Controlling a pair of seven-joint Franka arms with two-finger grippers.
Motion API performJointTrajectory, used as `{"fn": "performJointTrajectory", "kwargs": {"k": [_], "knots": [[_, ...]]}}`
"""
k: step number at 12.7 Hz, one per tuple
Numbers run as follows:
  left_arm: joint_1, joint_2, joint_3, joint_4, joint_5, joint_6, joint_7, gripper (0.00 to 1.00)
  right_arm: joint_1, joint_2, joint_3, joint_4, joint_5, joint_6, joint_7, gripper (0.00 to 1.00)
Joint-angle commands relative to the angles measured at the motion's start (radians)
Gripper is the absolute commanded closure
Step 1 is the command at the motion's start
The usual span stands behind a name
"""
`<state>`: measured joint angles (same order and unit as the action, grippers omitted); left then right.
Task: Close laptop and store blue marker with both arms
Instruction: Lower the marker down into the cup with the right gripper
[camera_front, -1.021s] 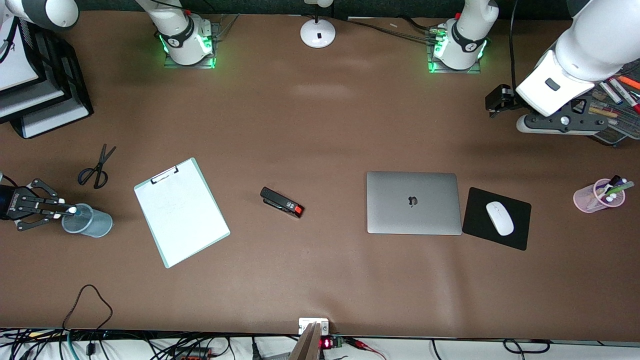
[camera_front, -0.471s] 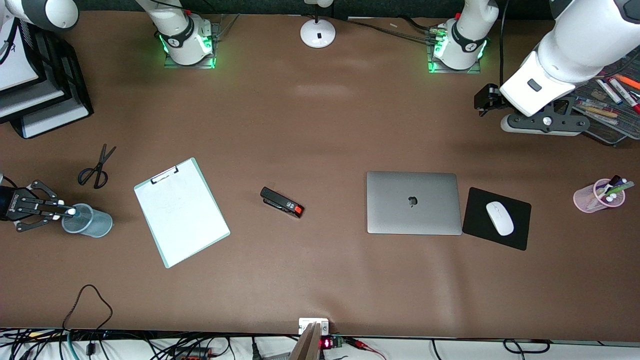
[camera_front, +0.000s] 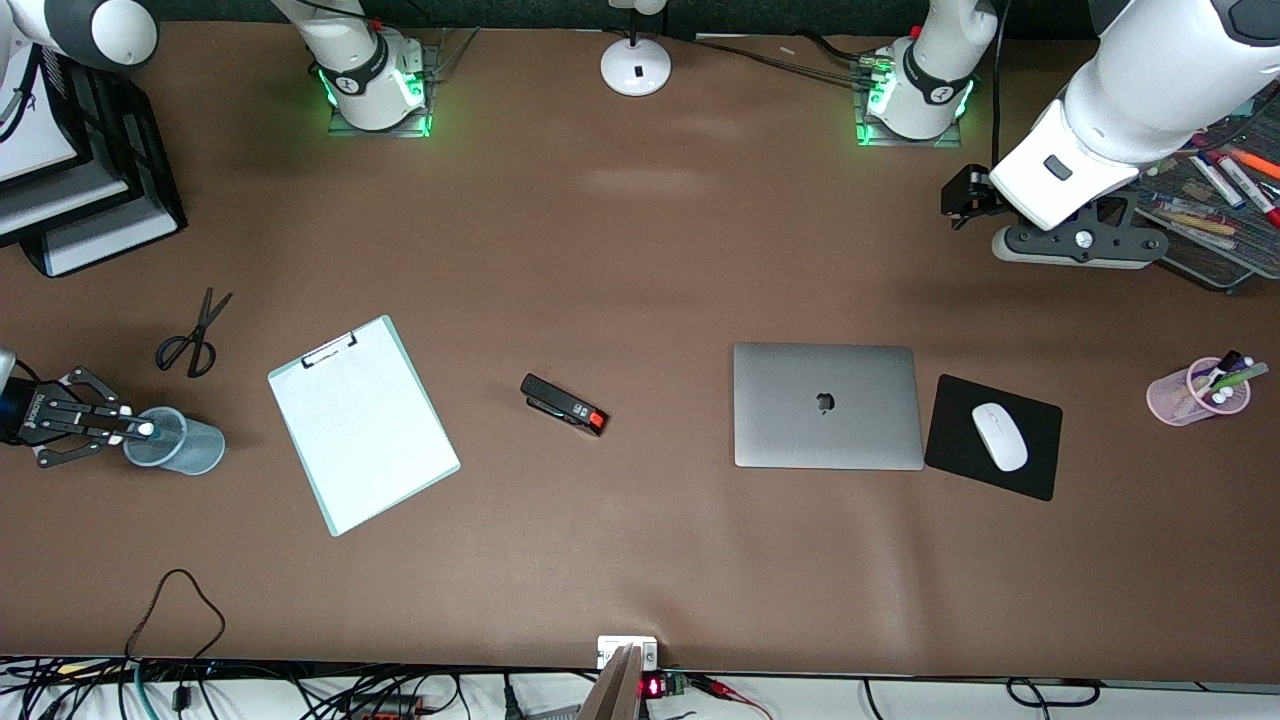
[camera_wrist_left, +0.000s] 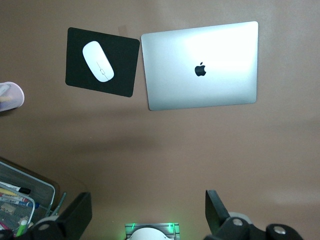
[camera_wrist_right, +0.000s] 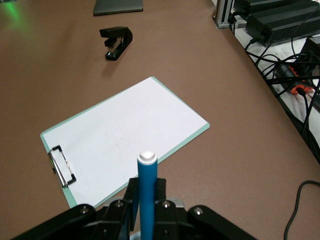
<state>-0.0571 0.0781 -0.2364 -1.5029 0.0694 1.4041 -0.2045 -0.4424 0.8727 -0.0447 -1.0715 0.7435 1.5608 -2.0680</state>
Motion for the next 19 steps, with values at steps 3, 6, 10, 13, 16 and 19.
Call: {"fn": "performJointTrajectory", "kwargs": {"k": [3, 6, 10, 13, 16, 19], "knots": [[-0.009, 0.014, -0.004, 0.027, 0.023, -0.031, -0.009, 0.0, -0.021, 0.055, 0.016, 0.035, 0.022, 0.022, -0.154, 1.0], [-0.01, 0.028, -0.004, 0.026, 0.024, -0.031, -0.009, 0.0, -0.021, 0.06, 0.016, 0.036, 0.022, 0.039, -0.175, 1.0], [-0.01, 0.035, -0.004, 0.026, 0.026, -0.031, -0.009, 0.0, -0.019, 0.068, 0.016, 0.033, 0.022, 0.074, -0.245, 1.0], [-0.009, 0.046, -0.004, 0.03, 0.038, -0.031, -0.009, 0.0, -0.032, 0.087, 0.019, 0.012, 0.095, 0.09, -0.375, 1.0], [-0.009, 0.046, -0.006, 0.033, 0.067, -0.028, -0.036, 0.0, -0.042, 0.098, 0.019, -0.004, 0.125, 0.093, -0.386, 1.0], [-0.009, 0.045, -0.009, 0.038, 0.07, -0.025, -0.041, 0.0, -0.042, 0.097, 0.017, -0.004, 0.125, 0.094, -0.385, 1.0]]}}
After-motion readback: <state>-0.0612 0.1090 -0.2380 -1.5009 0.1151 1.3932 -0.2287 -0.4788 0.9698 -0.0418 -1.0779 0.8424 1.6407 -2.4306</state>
